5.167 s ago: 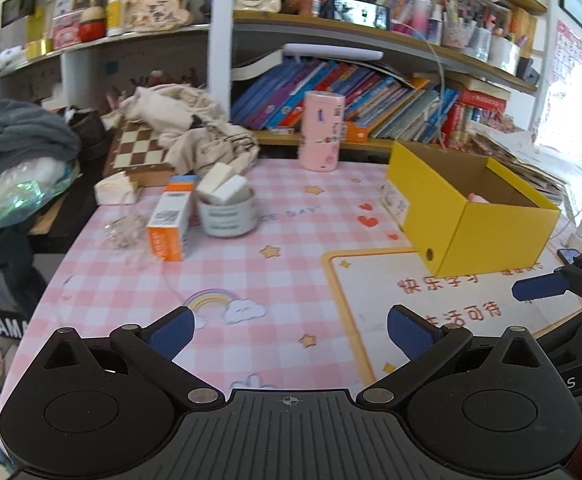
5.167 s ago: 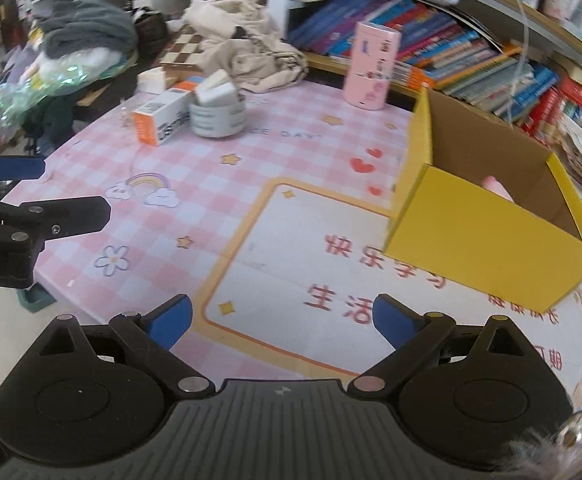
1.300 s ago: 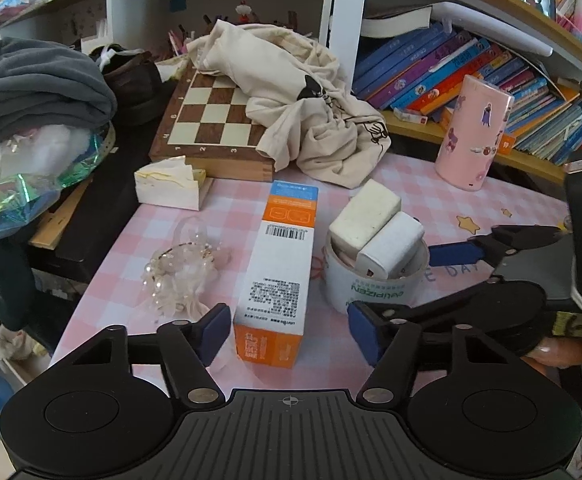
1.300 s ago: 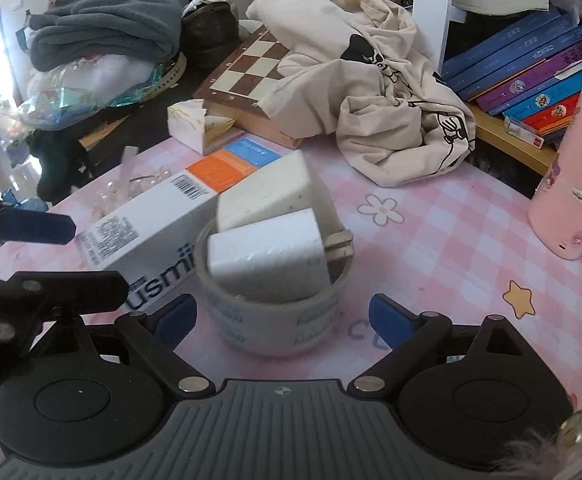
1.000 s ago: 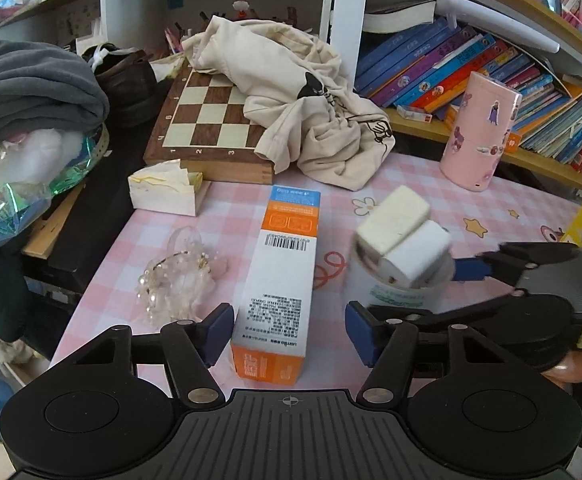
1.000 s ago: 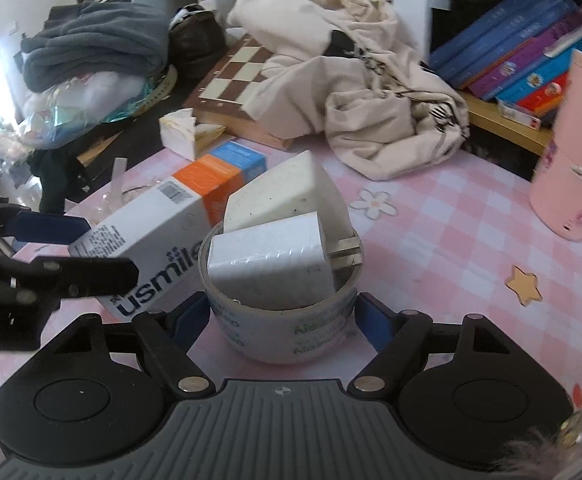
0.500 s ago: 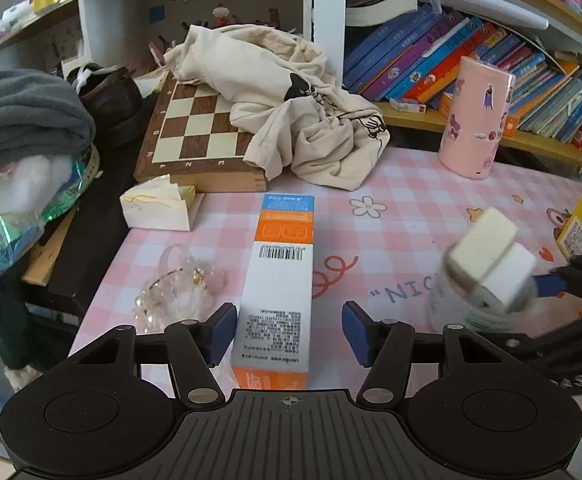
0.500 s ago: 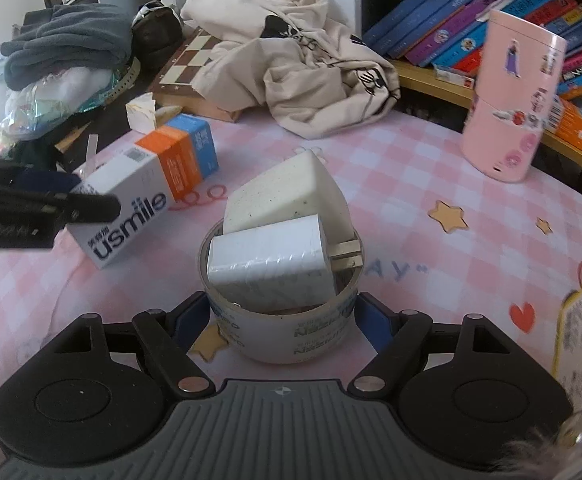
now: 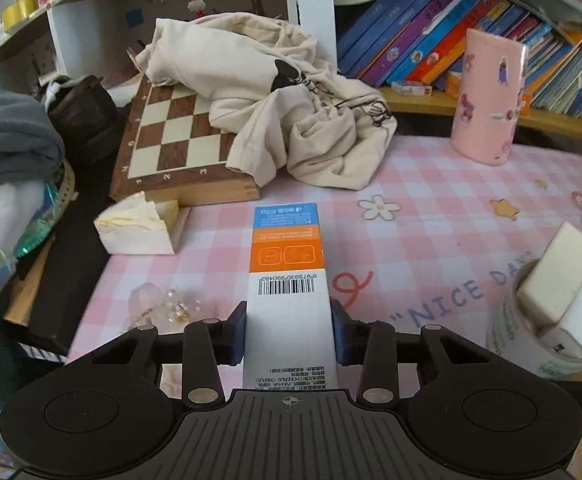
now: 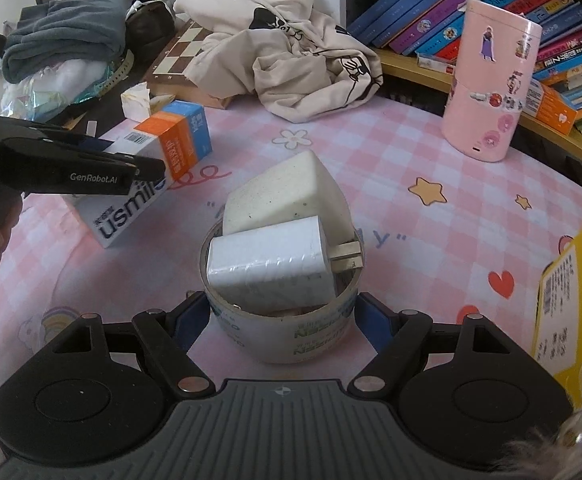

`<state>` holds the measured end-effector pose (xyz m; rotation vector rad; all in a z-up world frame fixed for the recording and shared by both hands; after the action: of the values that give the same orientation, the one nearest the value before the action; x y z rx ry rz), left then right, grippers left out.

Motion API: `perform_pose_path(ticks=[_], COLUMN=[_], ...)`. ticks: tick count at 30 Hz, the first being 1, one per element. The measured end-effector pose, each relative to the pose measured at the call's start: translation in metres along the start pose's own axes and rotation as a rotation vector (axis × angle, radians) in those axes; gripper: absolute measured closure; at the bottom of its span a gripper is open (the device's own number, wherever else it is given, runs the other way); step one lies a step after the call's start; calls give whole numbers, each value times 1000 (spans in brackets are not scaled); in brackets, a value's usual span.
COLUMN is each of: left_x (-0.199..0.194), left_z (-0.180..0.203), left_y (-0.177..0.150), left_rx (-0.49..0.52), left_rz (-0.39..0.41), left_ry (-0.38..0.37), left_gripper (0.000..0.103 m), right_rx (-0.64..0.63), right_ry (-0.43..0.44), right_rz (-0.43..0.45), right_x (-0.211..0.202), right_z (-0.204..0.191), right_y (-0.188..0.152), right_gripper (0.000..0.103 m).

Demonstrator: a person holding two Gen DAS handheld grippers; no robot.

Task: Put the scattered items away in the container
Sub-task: 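Close the left tool on the usmile box while the right tool grasps a white eraser, then lift the usmile box with the left tool while the right tool lifts the eraser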

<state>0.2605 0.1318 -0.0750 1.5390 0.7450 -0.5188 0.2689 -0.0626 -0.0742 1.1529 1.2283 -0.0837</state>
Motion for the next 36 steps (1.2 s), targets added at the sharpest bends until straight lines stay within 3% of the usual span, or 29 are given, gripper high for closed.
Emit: perform_pose_path(ticks=[4,8,19,30,36], left_x=[-7,-17,-54,-44,-41], left_z=[8,18,41,46,42], left_y=[-6,-14,-46,-55,-54], left_rx=[23,33,47,42,11], left_rz=[3,-5,-73,-135,-121], left_ry=[-34,-70,-143,-144,-161], left_gripper=[65,65,65,63,65], right_rx=[7,17,49,1,37], right_ry=[-12,-6,-16,-26,-2], right_rz=[-3,51,123,80,129], right_x=[-3,-13,-15,-5,-18], right_z=[0,0,0,-1,4], right_y=[-1,6,35,40,43], right_gripper=[20,14,16,47,55])
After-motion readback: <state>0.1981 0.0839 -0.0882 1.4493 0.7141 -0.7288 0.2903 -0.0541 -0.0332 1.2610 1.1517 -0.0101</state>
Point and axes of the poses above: each gripper's, at about its wrist camera, not at the fingertips, and x roughly the way its jaws point, z to its right, y to its top, the point moved 2 cm from there along x, roughly the way its jaws point, and after that the axes turned 3 degrees about x, right-handed, at the moved point
